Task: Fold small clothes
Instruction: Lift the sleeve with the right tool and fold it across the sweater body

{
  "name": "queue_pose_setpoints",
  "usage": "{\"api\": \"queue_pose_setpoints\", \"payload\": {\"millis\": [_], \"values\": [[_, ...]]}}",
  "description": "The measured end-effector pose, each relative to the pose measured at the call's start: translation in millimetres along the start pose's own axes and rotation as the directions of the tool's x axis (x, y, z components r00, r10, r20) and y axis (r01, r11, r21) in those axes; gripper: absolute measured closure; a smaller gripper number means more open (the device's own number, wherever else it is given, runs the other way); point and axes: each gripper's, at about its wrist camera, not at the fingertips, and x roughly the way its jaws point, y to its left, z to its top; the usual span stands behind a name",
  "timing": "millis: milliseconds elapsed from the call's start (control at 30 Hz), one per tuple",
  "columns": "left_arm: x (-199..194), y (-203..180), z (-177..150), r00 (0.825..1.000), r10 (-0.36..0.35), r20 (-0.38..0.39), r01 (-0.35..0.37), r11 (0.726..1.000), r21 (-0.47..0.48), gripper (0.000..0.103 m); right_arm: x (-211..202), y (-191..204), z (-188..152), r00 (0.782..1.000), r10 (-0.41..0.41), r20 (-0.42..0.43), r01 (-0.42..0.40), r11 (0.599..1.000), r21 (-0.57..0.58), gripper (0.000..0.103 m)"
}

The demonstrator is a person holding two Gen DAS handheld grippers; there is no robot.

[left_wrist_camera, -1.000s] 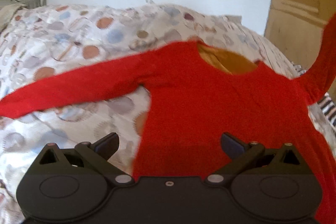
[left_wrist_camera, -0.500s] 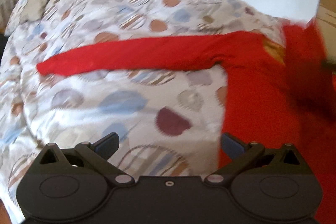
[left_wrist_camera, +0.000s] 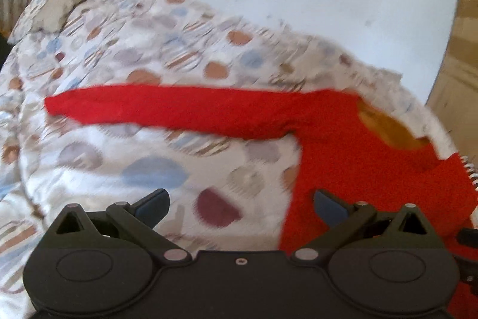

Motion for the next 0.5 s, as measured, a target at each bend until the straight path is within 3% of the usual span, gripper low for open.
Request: {"api": "queue_pose_setpoints", "payload": {"millis": [33,100,133,233,367,500], "values": [[4,-6,1,1.000,-0.017,0.006,0.017,1.000,0.003,0.001,-4,-12,3,1.000,-0.008,0.012,0.008,1.000,0.029,0.015],[17,-20,2,0.998,-0.055,-0.005,0.055,0.998,0.029,0.000,-11,-38,8,0.997,-0.050,0.053,0.045,0.995,0.090,0.002],[24,-27,1,0.998,-0.065,-0.012,0.066,0.997,0.043,0.001,-13,-53,11,0.995,-0.081,0.067,0.072,0.990,0.118,0.001],[47,-47,-9,0.997,-0.065,-0.052,0.069,0.994,0.081,0.001,-5,-109,26,0.984,-0.158,0.087,0.137,0.966,0.217,0.001],[59,-61,-21,0.996,-0.028,-0.086,0.038,0.992,0.117,0.001,34,-204,52,0.962,-0.270,0.047,0.231,0.890,0.393,0.003],[57,-60,-29,0.997,-0.023,-0.073,0.032,0.990,0.134,0.001,77,-276,65,0.979,-0.204,-0.015,0.177,0.808,0.562,0.014]]}}
